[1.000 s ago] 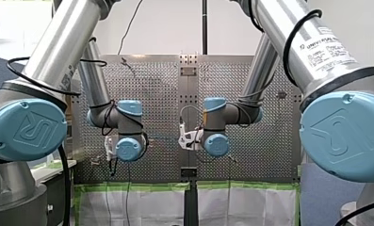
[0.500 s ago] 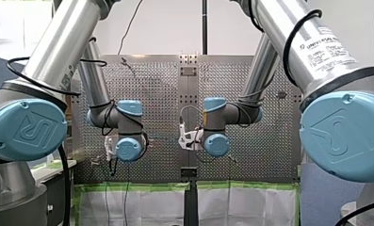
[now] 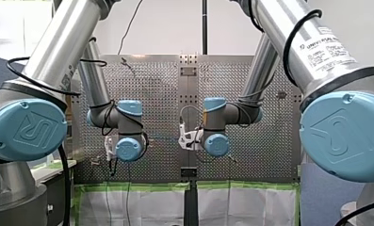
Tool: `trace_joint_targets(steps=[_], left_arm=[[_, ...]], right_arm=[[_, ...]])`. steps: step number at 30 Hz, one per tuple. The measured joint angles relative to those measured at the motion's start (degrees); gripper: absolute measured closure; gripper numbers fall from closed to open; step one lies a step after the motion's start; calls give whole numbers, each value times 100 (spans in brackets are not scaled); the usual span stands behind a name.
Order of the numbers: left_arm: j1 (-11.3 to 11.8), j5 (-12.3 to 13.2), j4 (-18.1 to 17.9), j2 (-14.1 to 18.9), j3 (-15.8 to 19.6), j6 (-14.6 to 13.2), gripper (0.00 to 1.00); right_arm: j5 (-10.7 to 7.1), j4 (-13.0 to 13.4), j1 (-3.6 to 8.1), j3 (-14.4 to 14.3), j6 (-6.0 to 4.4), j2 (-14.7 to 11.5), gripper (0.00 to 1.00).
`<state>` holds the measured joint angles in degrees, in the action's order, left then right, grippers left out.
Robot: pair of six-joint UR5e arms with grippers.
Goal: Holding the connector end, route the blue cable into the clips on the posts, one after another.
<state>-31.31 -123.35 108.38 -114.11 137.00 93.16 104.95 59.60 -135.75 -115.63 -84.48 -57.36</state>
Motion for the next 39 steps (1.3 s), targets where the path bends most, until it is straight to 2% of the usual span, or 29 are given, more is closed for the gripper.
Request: trace_joint_targets(steps=[16,22,30,35,39], left_arm=[[-5,-6,0,0,-1,1,100],[-8,-8,0,0,0,0,100],[-9,-9,0,0,0,0,100],[-1,-1,7,-9,3,-8,100],[108,109,119,-117,7,-117,100]], right_arm=[[11,-20,-25,18,13,17,100],[33,-42,-148,65,41,234,100],[35,-44,-166,70,44,594,100],[35,-44,-167,70,44,644,100],[35,-44,-167,70,44,649,100]])
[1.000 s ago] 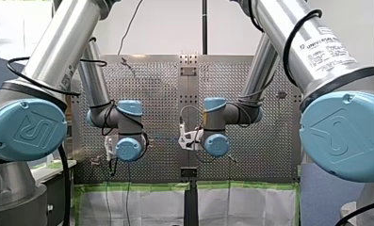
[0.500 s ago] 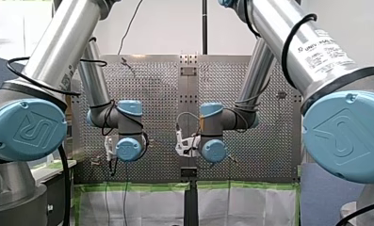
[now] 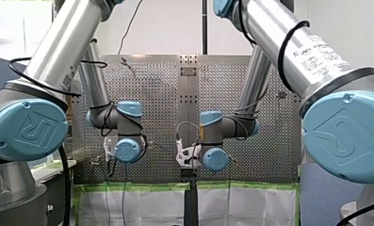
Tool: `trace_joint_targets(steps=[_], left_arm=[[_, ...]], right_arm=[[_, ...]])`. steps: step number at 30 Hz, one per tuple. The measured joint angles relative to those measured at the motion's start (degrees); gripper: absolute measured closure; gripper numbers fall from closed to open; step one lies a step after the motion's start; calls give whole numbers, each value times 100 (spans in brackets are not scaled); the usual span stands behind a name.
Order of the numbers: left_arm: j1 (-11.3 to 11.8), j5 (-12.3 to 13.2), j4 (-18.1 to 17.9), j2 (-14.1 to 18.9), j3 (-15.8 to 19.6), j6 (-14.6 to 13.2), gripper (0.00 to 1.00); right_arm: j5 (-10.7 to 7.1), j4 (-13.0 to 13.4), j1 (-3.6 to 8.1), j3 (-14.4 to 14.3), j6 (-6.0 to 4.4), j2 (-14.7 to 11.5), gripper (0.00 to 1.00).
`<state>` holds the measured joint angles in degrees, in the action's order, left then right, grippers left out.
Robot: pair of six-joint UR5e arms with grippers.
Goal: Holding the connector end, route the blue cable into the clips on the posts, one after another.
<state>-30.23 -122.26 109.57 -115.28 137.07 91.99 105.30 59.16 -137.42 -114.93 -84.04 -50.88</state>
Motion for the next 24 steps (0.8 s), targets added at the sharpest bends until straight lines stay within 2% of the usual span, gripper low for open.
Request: trace_joint_targets(steps=[5,9,17,22,24], left_arm=[[246,158,245,-246,1,-245,100],[411,184,393,-468,2,-368,100],[462,190,433,-834,2,-400,100],[458,195,431,-884,1,-407,100],[438,218,390,-912,-11,-447,100]], right_arm=[[0,0,0,0,0,1,100],[0,0,0,0,0,2,100],[0,0,0,0,0,2,100],[6,-5,-5,6,-5,-2,100],[50,-36,-50,41,-50,-47,100]])
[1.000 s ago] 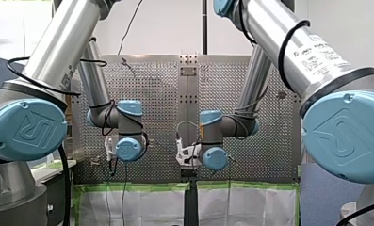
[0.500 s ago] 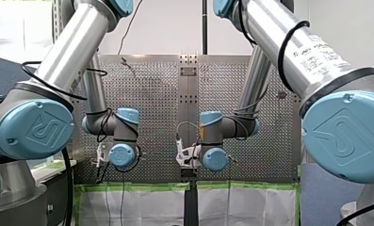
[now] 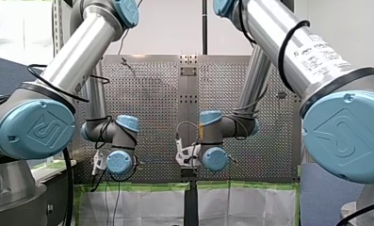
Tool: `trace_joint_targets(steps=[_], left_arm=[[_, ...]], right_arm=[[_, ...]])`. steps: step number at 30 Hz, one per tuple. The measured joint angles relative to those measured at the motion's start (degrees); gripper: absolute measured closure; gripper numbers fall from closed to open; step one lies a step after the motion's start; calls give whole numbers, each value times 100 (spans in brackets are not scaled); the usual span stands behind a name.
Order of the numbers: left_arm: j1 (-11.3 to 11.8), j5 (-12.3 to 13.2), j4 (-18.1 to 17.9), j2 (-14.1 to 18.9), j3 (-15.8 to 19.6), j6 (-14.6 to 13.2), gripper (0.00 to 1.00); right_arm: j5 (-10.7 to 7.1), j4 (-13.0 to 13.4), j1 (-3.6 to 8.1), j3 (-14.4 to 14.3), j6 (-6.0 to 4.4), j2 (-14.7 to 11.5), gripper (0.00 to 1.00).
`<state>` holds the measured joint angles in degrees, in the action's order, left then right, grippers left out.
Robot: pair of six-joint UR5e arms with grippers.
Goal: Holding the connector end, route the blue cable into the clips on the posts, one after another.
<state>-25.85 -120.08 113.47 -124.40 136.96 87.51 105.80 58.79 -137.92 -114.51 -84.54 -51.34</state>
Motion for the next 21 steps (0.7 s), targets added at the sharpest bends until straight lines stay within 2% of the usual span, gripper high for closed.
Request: trace_joint_targets(steps=[4,8,13,18,21], left_arm=[[-120,-59,-137,96,-18,-101,100],[-271,-118,-86,282,-21,-3,100],[-210,-80,116,510,-22,210,100],[18,74,374,769,-23,467,100],[130,133,533,927,-22,586,100]], right_arm=[[165,-110,-100,72,-164,-165,100],[271,-250,-86,92,-335,-335,100],[152,-454,-18,95,-576,-578,100],[51,-552,48,106,-798,-800,100],[-82,-577,94,179,-962,-964,100]])
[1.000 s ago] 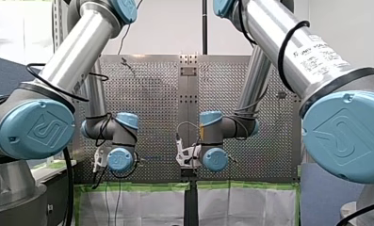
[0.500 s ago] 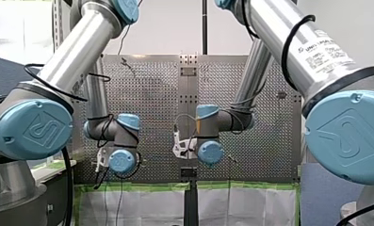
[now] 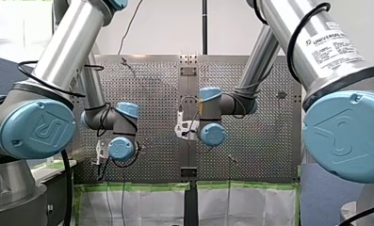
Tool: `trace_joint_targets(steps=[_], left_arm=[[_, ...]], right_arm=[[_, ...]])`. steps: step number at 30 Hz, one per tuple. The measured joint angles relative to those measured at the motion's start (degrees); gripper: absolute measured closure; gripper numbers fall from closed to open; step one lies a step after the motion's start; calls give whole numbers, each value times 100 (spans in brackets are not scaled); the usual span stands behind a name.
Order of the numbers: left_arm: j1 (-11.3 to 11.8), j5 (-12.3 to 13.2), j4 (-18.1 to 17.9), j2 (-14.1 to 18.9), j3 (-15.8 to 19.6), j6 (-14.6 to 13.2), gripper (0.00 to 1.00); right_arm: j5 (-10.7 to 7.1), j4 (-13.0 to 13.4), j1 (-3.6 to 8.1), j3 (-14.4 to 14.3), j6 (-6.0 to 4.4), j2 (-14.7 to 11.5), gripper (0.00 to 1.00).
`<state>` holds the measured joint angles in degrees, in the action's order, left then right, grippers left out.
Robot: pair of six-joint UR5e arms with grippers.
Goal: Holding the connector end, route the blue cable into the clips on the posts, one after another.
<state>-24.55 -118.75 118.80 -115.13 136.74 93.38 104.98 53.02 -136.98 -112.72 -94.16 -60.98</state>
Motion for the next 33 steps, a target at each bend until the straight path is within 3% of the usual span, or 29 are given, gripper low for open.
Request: trace_joint_targets(steps=[7,12,19,26,33], left_arm=[[108,-10,343,357,0,57,100],[160,-17,469,596,0,115,100],[227,-8,752,943,-3,90,100],[370,32,967,1297,-32,213,100],[498,19,1298,1643,-305,315,100]], right_arm=[[-323,-104,119,254,-333,-333,100],[-583,-247,182,490,-467,-600,100],[-837,-323,221,682,-502,-604,100],[-909,-323,192,700,-527,-496,100],[-1171,-331,122,747,-502,-368,100]])
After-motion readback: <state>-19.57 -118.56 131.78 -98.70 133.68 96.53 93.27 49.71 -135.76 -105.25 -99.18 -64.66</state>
